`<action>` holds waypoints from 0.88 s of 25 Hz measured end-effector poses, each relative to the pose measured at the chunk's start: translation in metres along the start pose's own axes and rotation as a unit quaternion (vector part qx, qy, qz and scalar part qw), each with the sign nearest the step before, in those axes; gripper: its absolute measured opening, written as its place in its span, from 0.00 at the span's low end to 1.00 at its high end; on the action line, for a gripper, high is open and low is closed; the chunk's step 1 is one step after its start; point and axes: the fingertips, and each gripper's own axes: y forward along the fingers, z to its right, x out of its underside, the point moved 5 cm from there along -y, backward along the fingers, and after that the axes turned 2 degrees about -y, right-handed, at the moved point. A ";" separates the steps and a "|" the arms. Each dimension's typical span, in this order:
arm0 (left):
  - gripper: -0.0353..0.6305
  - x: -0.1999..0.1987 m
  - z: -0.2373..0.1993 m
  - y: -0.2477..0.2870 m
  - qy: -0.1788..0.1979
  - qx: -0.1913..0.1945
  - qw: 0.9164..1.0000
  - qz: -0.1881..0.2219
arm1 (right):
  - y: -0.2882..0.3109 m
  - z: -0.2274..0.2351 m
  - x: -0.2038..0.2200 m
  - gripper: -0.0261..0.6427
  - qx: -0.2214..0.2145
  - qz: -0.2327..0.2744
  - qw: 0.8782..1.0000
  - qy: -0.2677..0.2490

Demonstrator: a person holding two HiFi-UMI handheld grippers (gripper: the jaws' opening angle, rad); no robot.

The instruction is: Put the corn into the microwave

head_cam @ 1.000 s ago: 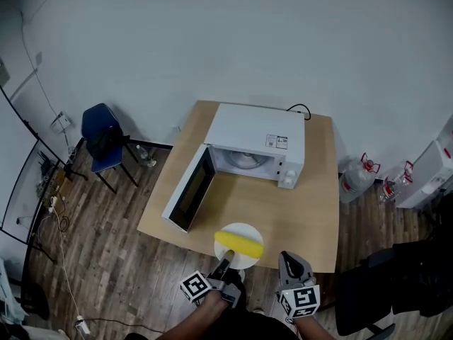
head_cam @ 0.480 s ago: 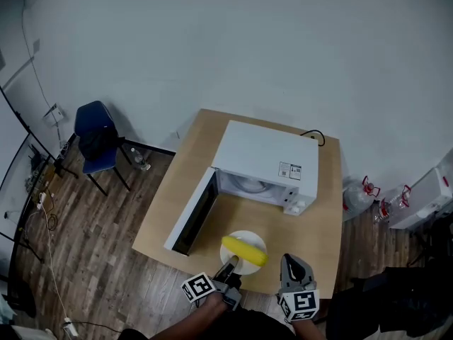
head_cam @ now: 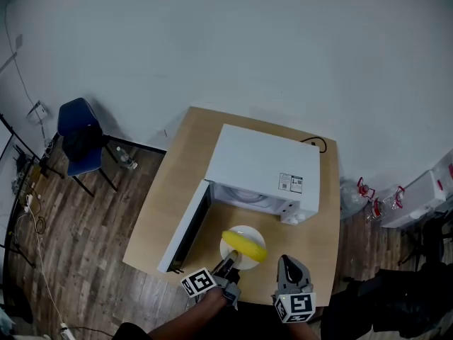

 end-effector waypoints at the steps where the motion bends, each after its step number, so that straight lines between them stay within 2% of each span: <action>1: 0.10 -0.003 -0.002 0.005 -0.002 0.001 1.000 0.000 | 0.003 0.001 0.001 0.13 0.000 -0.001 1.000 0.001; 5: 0.10 -0.015 -0.007 0.027 -0.018 0.004 1.000 0.016 | 0.015 0.009 0.001 0.13 -0.005 -0.001 1.000 0.018; 11: 0.10 -0.030 -0.017 0.054 -0.020 -0.001 0.999 0.037 | 0.047 0.021 0.002 0.13 -0.026 0.007 0.999 0.037; 15: 0.10 -0.043 -0.021 0.075 -0.034 0.030 0.997 0.061 | 0.072 0.029 0.002 0.13 -0.039 0.002 0.999 0.027; 17: 0.10 -0.044 -0.027 0.086 -0.037 0.033 0.997 0.064 | 0.081 0.035 0.006 0.13 -0.043 -0.012 0.998 0.033; 22: 0.10 -0.057 -0.052 0.108 -0.039 0.013 0.997 0.065 | 0.100 0.040 0.004 0.13 -0.048 -0.017 0.998 0.041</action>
